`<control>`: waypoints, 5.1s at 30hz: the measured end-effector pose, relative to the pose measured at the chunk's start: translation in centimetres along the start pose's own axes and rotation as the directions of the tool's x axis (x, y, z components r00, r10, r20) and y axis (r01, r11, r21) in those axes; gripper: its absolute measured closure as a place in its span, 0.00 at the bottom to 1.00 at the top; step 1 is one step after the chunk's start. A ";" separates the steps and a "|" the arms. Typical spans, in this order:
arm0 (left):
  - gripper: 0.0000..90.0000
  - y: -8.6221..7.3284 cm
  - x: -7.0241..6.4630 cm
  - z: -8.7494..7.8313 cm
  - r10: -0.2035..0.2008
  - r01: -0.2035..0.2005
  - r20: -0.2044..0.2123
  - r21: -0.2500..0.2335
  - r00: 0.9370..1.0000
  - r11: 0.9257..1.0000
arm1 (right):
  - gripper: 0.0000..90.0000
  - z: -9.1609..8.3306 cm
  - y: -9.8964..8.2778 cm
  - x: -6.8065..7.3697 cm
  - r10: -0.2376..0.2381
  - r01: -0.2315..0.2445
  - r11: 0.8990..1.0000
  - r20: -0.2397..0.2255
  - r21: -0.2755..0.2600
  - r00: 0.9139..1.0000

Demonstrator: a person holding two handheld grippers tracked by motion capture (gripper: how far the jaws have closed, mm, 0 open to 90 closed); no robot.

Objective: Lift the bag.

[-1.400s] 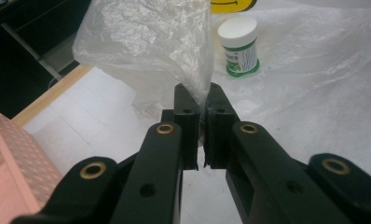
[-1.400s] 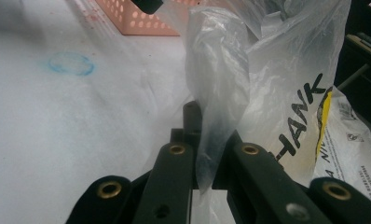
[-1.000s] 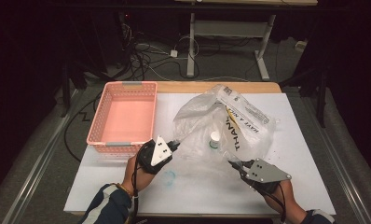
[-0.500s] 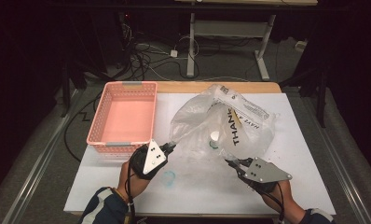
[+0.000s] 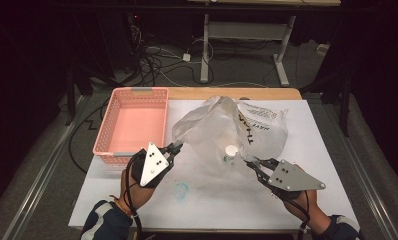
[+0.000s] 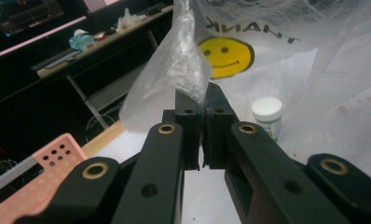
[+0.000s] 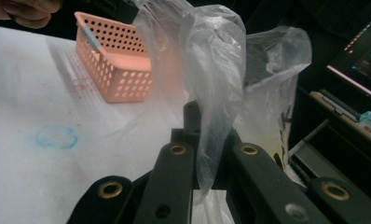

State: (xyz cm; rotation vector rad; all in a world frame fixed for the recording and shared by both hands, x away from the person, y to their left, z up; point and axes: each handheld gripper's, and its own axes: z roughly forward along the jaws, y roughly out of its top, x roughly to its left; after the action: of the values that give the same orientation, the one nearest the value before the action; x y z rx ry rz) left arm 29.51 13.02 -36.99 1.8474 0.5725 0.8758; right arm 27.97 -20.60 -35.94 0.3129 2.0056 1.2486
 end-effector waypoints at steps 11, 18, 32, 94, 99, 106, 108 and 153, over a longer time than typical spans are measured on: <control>0.94 2.6 0.8 0.3 0.003 -0.004 -0.014 -0.070 1.000 0.998 | 1.00 -0.7 1.7 -2.9 0.026 -0.020 0.997 0.077 -0.069 0.997; 0.94 4.8 1.6 0.3 0.010 -0.015 -0.050 -0.108 0.999 0.994 | 1.00 -1.5 2.8 -4.7 0.045 -0.032 0.994 0.121 -0.109 0.992; 0.94 8.4 2.0 4.1 0.005 -0.006 -0.013 -0.126 1.000 0.992 | 1.00 -0.3 4.4 -7.4 0.091 -0.070 0.988 0.151 -0.139 0.984; 0.63 14.2 7.1 15.0 -0.102 0.094 -0.104 -0.078 0.989 0.992 | 1.00 7.9 -2.2 -22.5 0.298 -0.384 0.915 0.441 0.121 0.847; 0.41 13.4 7.0 14.4 -0.095 0.089 -0.091 -0.072 0.991 0.993 | 1.00 8.0 -2.9 -22.8 0.293 -0.391 0.909 0.451 0.140 0.843; 0.33 11.9 6.9 12.0 -0.098 0.090 -0.091 -0.091 0.991 0.992 | 1.00 8.1 -3.9 -22.8 0.287 -0.399 0.902 0.460 0.166 0.840; 0.33 11.0 6.2 11.8 -0.097 0.092 -0.061 -0.082 0.993 0.992 | 1.00 8.3 -4.1 -22.8 0.281 -0.400 0.899 0.465 0.178 0.839; 0.25 2.4 0.2 7.6 0.077 -0.078 0.029 0.047 0.997 0.996 | 0.32 -0.2 -3.0 -11.9 0.195 -0.209 0.977 0.250 0.031 0.948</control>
State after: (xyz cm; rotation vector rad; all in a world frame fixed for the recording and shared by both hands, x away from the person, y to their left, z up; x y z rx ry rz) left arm 35.52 7.79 -36.74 1.9332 0.5114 0.8935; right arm 36.68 -28.79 -32.96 0.6837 1.8311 1.2114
